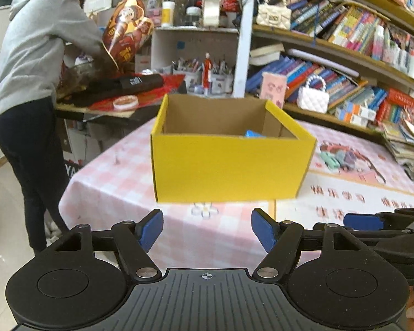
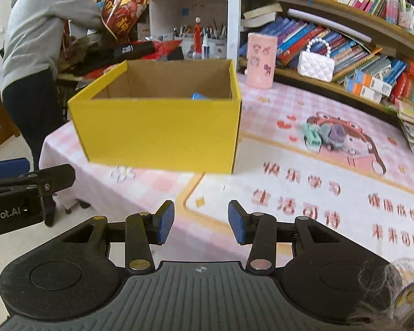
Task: Organize objects
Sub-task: 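Withdraw both open tools from the box toward the remaining toys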
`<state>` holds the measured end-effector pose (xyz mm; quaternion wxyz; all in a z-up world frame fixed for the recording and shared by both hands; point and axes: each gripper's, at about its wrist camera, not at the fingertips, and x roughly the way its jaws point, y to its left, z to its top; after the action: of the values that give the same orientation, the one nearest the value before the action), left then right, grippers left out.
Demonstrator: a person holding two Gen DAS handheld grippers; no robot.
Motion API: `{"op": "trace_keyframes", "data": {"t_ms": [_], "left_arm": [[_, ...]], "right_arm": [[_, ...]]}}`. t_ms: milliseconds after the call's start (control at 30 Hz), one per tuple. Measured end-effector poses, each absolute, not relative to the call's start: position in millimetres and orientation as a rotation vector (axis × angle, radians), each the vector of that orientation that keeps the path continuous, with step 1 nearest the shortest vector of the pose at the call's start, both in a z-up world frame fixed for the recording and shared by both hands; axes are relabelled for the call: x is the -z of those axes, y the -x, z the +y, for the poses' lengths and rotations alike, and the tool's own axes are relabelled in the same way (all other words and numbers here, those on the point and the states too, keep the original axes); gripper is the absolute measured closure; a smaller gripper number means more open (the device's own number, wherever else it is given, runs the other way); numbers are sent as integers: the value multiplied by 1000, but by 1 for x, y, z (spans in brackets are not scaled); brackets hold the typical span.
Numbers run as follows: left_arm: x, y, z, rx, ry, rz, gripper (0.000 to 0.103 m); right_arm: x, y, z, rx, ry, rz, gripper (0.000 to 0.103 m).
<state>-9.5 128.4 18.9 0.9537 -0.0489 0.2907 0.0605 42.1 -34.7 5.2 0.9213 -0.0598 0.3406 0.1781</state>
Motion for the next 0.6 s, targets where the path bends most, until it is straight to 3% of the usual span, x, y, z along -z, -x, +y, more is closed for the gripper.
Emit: {"op": "trace_keyframes", "data": {"t_ms": [100, 600], "left_arm": [[-14, 15, 121, -101, 75, 617, 22], [1, 15, 66, 143, -30, 677, 21]], "right_arm": [[1, -29, -36, -347, 130, 702, 62], [16, 5, -87, -106, 33, 738, 57]]}}
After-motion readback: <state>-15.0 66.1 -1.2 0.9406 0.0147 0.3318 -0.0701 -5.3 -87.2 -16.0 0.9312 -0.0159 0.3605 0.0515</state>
